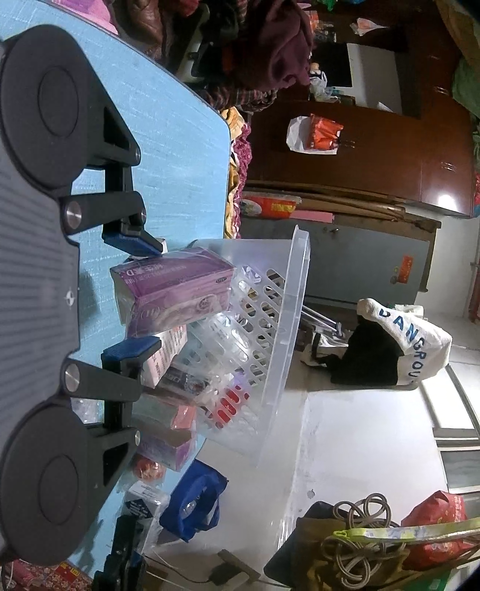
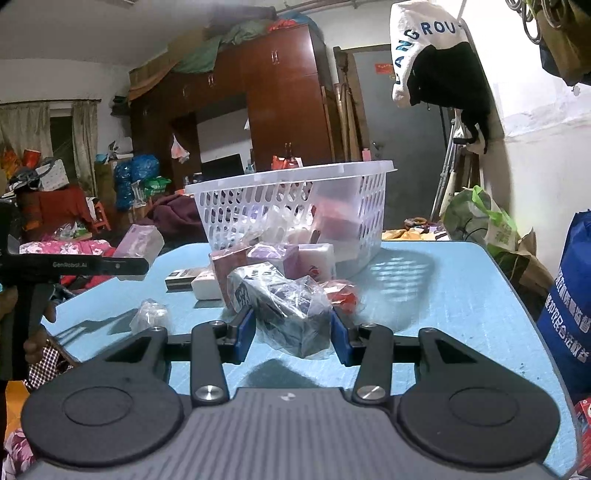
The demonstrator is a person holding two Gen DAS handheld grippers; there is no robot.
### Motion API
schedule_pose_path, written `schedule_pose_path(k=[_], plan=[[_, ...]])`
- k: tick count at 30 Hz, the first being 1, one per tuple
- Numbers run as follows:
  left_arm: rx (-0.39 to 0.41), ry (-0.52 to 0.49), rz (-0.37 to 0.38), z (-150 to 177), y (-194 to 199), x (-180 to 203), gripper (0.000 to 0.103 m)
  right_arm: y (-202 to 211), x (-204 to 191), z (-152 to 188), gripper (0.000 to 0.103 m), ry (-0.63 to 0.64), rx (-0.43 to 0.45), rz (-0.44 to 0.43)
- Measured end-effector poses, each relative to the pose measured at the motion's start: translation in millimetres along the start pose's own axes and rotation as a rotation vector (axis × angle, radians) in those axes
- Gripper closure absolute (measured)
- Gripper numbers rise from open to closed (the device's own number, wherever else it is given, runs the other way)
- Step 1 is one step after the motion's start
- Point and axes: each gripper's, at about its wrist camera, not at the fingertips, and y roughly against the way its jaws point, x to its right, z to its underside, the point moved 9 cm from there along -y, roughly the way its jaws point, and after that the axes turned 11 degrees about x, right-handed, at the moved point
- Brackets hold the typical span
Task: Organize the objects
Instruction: 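Carry both boxes over the basket and open both tools to drop them, then grasp a clear bag with left tool while right grasps the red ball in clear wrap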
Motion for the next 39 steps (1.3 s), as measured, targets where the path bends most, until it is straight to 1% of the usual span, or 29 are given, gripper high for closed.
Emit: schedule_pose_path(k=[3, 6, 9, 10, 12, 14, 16, 17, 18, 19, 20, 21, 22, 23, 24, 25, 26, 27, 30, 32, 34, 36, 38, 39], plan=[[0.018, 0.005, 0.021, -3.7, 2.2, 0.9, 0.051, -0.8, 0.5, -4.1, 0.056, 0.001, 0.008, 0.001], [0.052, -0.004, 0.089, -21.1, 3.6, 10.6, 0.051, -1.0, 0.7, -20.2, 0.056, 0.026, 0.035, 0.004], [0.099, -0.037, 0.144, -58.3, -7.5, 23.1, 0.051, -4.7, 1.0, -61.4, 0.056, 0.040, 0.107, -0.021], [0.102, -0.037, 0.158, -72.9, -16.9, 26.7, 0.051, -10.9, -0.1, -79.5, 0.056, 0.050, 0.129, -0.035], [0.101, -0.038, 0.188, -99.9, -37.2, 35.3, 0.051, -29.6, -2.1, -107.9, 0.056, 0.080, 0.148, -0.033], [0.104, -0.081, 0.167, -120.7, -58.8, 44.0, 0.051, -57.2, -4.8, -131.9, 0.056, 0.115, 0.145, -0.026], [0.092, -0.105, 0.130, -132.8, -82.5, 48.5, 0.051, -88.1, -6.9, -144.7, 0.056, 0.128, 0.116, -0.029], [0.078, -0.116, 0.122, -133.2, -93.8, 51.5, 0.046, -103.6, -7.4, -147.4, 0.056, 0.137, 0.101, -0.024], [0.047, -0.123, 0.115, -131.1, -107.2, 52.9, 0.039, -118.0, -6.9, -147.4, 0.054, 0.151, 0.088, -0.014], [0.010, -0.125, 0.108, -126.6, -119.9, 53.1, 0.024, -129.0, -5.7, -145.4, 0.048, 0.156, 0.074, -0.003], [-0.011, -0.123, 0.094, -122.1, -127.6, 49.9, 0.023, -137.3, -2.9, -141.1, 0.043, 0.155, 0.056, 0.010], [-0.029, -0.119, 0.070, -115.9, -130.9, 46.0, 0.023, -140.5, -0.6, -136.5, 0.032, 0.147, 0.034, 0.022], [-0.035, -0.117, 0.057, -110.0, -126.7, 42.4, 0.023, -135.2, 1.3, -131.8, 0.021, 0.132, 0.028, 0.027], [-0.032, -0.115, 0.059, -104.4, -116.4, 39.4, 0.023, -121.3, 2.5, -126.7, 0.014, 0.116, 0.050, 0.024], [-0.012, -0.112, 0.069, -97.7, -99.3, 37.5, 0.022, -105.5, 3.7, -121.1, 0.000, 0.109, 0.080, 0.021], [-0.008, -0.108, 0.070, -89.9, -82.7, 35.2, 0.016, -88.5, 5.8, -112.0, 0.000, 0.102, 0.088, 0.029], [-0.024, -0.109, 0.073, -79.9, -69.2, 34.9, 0.015, -76.7, 11.3, -100.0, 0.000, 0.091, 0.062, 0.041], [-0.041, -0.111, 0.085, -67.8, -54.6, 36.5, 0.015, -67.2, 14.5, -84.2, 0.000, 0.081, 0.017, 0.050], [-0.042, -0.130, 0.133, -36.7, -20.4, 45.9, 0.015, -50.7, 21.5, -36.9, 0.000, 0.085, -0.095, 0.054], [-0.087, -0.127, 0.151, -14.9, -13.3, 50.8, 0.015, -48.5, 26.1, -12.9, 0.003, 0.083, -0.153, 0.061], [-0.123, -0.108, 0.166, 3.6, -11.0, 54.3, 0.015, -51.7, 27.6, -0.4, 0.014, 0.070, -0.192, 0.039], [-0.133, -0.109, 0.174, 15.7, -10.0, 57.6, 0.015, -57.8, 26.9, 0.7, 0.020, 0.056, -0.213, 0.020], [-0.102, -0.131, 0.162, 19.2, -11.3, 60.2, 0.015, -61.1, 24.0, 3.2, 0.022, 0.069, -0.236, 0.001], [-0.108, -0.143, 0.156, 22.6, -15.0, 60.8, 0.015, -63.5, 23.4, 4.5, 0.024, 0.075, -0.248, -0.008]])
